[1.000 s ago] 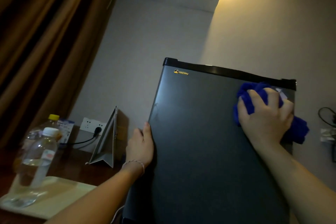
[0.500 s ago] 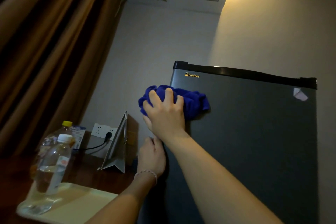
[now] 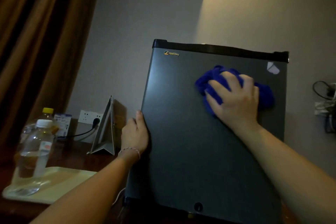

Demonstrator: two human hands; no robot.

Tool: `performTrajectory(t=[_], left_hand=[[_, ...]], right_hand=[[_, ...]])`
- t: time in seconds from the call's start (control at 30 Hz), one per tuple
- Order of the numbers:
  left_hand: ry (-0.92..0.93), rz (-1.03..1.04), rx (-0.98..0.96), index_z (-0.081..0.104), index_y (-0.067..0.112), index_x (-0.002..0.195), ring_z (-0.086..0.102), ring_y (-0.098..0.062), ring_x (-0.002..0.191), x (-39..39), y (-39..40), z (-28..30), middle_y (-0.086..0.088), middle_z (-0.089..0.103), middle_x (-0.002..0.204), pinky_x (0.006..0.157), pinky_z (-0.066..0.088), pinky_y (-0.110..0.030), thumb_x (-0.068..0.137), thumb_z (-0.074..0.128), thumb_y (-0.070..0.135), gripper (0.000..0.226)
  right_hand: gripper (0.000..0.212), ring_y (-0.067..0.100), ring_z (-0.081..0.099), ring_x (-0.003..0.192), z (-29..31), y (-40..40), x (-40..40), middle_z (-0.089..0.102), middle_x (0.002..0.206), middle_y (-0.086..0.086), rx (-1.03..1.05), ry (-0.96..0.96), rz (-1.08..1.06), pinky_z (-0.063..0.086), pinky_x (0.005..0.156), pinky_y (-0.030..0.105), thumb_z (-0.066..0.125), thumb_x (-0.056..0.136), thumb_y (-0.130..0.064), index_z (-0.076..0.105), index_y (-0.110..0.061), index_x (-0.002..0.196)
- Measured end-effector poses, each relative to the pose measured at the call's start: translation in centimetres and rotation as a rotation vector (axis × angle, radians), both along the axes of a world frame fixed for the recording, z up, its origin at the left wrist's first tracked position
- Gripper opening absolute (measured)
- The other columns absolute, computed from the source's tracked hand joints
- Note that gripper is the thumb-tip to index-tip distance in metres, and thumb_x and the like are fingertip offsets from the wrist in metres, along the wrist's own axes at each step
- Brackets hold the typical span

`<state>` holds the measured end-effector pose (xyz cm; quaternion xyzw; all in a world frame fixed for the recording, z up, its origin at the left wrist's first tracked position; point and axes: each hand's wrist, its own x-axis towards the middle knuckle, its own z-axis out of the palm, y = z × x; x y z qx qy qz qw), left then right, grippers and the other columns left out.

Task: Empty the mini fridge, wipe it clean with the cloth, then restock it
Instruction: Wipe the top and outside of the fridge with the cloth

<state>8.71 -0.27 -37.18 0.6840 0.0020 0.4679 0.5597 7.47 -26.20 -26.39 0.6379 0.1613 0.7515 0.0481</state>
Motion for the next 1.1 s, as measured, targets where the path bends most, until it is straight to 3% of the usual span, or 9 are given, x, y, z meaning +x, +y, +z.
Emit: performTrajectory(t=[0.17, 0.3, 0.4, 0.5, 0.67, 0.83, 0.93, 1.1], left_hand=[[0.017, -0.012, -0.018, 0.055, 0.012, 0.094, 0.057, -0.016, 0.080, -0.8, -0.5, 0.1, -0.004, 0.059, 0.088, 0.061, 0.034, -0.028, 0.099, 0.019, 0.063, 0.063], [0.010, -0.065, -0.007, 0.054, 0.017, 0.092, 0.059, -0.016, 0.082, -0.7, -0.5, -0.7, -0.006, 0.061, 0.089, 0.065, 0.040, -0.030, 0.092, 0.014, 0.070, 0.066], [-0.002, -0.097, -0.016, 0.054, 0.019, 0.092, 0.061, -0.020, 0.084, -0.6, -0.2, -1.3, -0.007, 0.062, 0.089, 0.074, 0.047, -0.035, 0.089, 0.013, 0.072, 0.067], [-0.019, -0.088, -0.017, 0.052, 0.020, 0.090, 0.059, -0.016, 0.082, -0.7, -0.1, -1.6, -0.005, 0.060, 0.087, 0.068, 0.043, -0.030, 0.094, 0.016, 0.066, 0.059], [-0.043, -0.077, -0.021, 0.052, 0.019, 0.089, 0.058, -0.012, 0.081, -0.5, -0.1, -2.1, -0.005, 0.059, 0.087, 0.074, 0.041, -0.033, 0.098, 0.017, 0.060, 0.054], [-0.053, -0.009, -0.022, 0.055, 0.018, 0.089, 0.059, -0.020, 0.085, -0.2, -0.2, -3.1, -0.006, 0.060, 0.087, 0.083, 0.045, -0.040, 0.101, 0.016, 0.054, 0.054], [-0.055, -0.015, -0.004, 0.055, 0.020, 0.091, 0.059, -0.017, 0.084, -0.4, -0.1, -3.1, -0.005, 0.060, 0.086, 0.083, 0.046, -0.040, 0.102, 0.015, 0.053, 0.054], [-0.047, 0.042, -0.011, 0.056, 0.017, 0.088, 0.061, -0.028, 0.087, 0.5, 0.2, -3.1, -0.014, 0.062, 0.091, 0.088, 0.049, -0.047, 0.103, 0.016, 0.054, 0.056]], right_hand=[[0.044, 0.047, 0.050, 0.116, -2.3, -8.7, 0.0, 0.052, 0.139, 0.014, 0.135, 0.009, -0.035, 0.037, 0.095, 0.050, 0.041, 0.103, -0.049, 0.058, -0.017, 0.128], [0.039, 0.049, 0.043, 0.116, -4.5, -8.2, -0.2, 0.047, 0.140, 0.012, 0.425, 0.019, 0.040, 0.037, 0.093, 0.052, 0.049, 0.101, -0.045, 0.056, -0.019, 0.129], [0.038, 0.049, 0.042, 0.116, -4.5, -5.8, -0.6, 0.046, 0.139, 0.011, 0.497, 0.031, 0.068, 0.038, 0.092, 0.055, 0.050, 0.100, -0.044, 0.057, -0.019, 0.128], [0.038, 0.046, 0.042, 0.117, -4.6, -1.9, -0.7, 0.049, 0.137, 0.010, 0.398, 0.025, 0.082, 0.038, 0.092, 0.053, 0.050, 0.097, -0.044, 0.060, -0.020, 0.125], [0.032, 0.041, 0.053, 0.109, -3.5, 8.5, -0.4, 0.059, 0.132, 0.002, 0.209, -0.016, 0.053, 0.041, 0.079, 0.048, 0.057, 0.089, -0.048, 0.066, -0.029, 0.114], [0.038, 0.039, 0.050, 0.116, -3.7, 18.3, -0.3, 0.055, 0.135, 0.002, 0.011, 0.072, 0.038, 0.041, 0.086, 0.049, 0.057, 0.087, -0.050, 0.062, -0.026, 0.116], [0.038, 0.039, 0.049, 0.118, -3.8, 19.5, 0.0, 0.053, 0.135, 0.005, -0.032, 0.093, 0.045, 0.044, 0.086, 0.051, 0.058, 0.089, -0.047, 0.061, -0.023, 0.119], [0.041, 0.040, 0.047, 0.119, -4.0, 16.8, 0.2, 0.054, 0.137, 0.003, -0.199, 0.049, -0.003, 0.041, 0.084, 0.048, 0.057, 0.088, -0.050, 0.062, -0.028, 0.122]])
